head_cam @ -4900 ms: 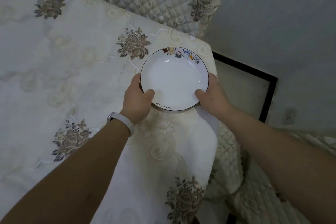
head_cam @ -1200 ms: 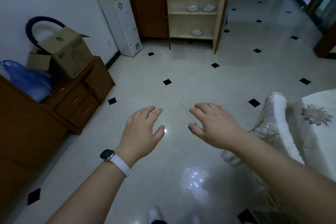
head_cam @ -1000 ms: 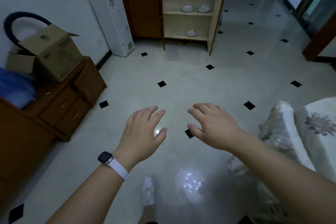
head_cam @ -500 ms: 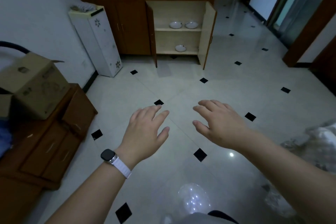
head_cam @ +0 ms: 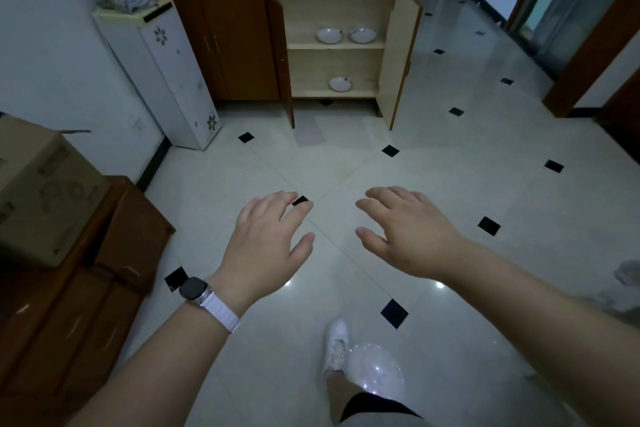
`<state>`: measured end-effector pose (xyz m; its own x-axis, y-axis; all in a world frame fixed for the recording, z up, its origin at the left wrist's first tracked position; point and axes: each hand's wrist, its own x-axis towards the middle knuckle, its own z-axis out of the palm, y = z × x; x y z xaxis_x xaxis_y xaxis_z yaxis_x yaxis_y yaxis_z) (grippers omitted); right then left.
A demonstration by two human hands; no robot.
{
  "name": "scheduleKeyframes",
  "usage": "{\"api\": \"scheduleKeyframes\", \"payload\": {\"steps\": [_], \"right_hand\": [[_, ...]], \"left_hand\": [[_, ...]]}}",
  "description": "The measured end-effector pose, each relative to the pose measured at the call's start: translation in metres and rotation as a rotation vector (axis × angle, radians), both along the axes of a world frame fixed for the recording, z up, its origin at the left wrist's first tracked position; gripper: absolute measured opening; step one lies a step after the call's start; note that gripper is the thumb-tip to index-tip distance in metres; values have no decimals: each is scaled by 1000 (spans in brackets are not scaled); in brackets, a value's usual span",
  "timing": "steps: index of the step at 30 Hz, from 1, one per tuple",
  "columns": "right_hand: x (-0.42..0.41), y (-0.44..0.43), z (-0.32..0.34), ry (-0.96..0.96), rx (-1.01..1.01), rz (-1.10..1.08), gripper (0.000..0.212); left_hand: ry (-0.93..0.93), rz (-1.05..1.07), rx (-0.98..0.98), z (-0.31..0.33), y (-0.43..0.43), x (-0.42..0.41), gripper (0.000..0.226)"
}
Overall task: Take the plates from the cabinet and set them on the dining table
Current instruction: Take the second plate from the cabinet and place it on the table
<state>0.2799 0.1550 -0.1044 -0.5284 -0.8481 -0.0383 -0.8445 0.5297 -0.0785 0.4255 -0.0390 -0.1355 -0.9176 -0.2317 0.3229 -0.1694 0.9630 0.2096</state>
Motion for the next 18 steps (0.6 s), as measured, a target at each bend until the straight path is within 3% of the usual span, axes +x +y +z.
{"api": "scheduleKeyframes", "payload": {"steps": [9, 18], "right_hand": [[-136, -108, -13, -36, -37, 3, 51], [-238, -186, 10, -12, -92, 18, 52]], "left_hand": [[-130, 31, -31, 5, -108, -123, 47], [-82, 53, -106, 32, -182, -221, 47]]}}
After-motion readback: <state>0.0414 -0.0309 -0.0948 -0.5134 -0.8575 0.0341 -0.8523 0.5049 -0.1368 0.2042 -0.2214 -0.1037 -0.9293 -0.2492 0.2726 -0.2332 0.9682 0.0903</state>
